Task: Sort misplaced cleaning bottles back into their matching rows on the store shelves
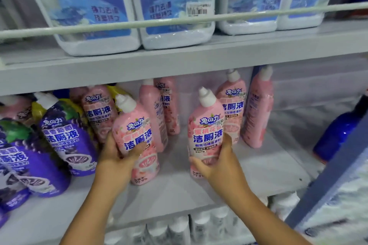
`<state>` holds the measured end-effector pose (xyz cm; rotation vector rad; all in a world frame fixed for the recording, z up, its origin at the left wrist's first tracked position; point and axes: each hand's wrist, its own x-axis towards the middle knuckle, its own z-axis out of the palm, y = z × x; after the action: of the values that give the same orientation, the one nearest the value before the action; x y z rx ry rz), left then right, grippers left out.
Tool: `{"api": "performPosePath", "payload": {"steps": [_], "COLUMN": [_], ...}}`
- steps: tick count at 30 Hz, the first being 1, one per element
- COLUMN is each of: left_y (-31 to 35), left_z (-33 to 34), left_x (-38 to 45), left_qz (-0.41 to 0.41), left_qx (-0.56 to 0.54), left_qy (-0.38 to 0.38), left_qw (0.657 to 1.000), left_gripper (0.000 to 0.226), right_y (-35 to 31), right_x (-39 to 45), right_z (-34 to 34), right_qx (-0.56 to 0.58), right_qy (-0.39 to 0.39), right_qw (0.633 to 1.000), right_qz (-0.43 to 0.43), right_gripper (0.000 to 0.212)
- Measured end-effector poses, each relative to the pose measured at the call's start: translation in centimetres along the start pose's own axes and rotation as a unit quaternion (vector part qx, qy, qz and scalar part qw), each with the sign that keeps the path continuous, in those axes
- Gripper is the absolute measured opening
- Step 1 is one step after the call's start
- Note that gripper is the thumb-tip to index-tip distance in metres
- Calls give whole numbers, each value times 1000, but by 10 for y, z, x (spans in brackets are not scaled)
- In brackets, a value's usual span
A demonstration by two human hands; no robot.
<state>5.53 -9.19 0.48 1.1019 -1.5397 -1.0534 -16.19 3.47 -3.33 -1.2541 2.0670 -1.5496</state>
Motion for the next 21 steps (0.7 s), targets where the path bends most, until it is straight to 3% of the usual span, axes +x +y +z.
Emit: {"api": "performPosePath", "payload": {"steps": [5,10,14,16,17,20,21], "left_y": [6,4,-3,-3,0,5,3], "left_z": [-15,-26,-9,18,33,68,76], "left_x": [-15,-18,-51,-64,-63,-52,-47], "left_qz": [4,25,184,227,202,98,76], "left_qx": [46,74,116,79,46,-2,14], "left_qy": [125,145,289,247,194,-3,-29], "left_qw": [991,986,932,939,959,995,997], "left_gripper": [55,50,40,31,31,67,80], "right_y": [5,-1,0,1,1,-1,1], "right_x": [10,11,11,11,11,9,9], "right_z": [-7,9,16,18,19,20,18], "right_qx": [-9,15,42,58,70,70,47], "right_qy": [-47,-90,-110,-133,-151,-221,-233], "right_qw": [999,996,993,989,986,973,971], "right_qz": [-17,-21,-18,-4,4,-17,-34], "right_gripper": [93,84,81,73,69,62,59]}}
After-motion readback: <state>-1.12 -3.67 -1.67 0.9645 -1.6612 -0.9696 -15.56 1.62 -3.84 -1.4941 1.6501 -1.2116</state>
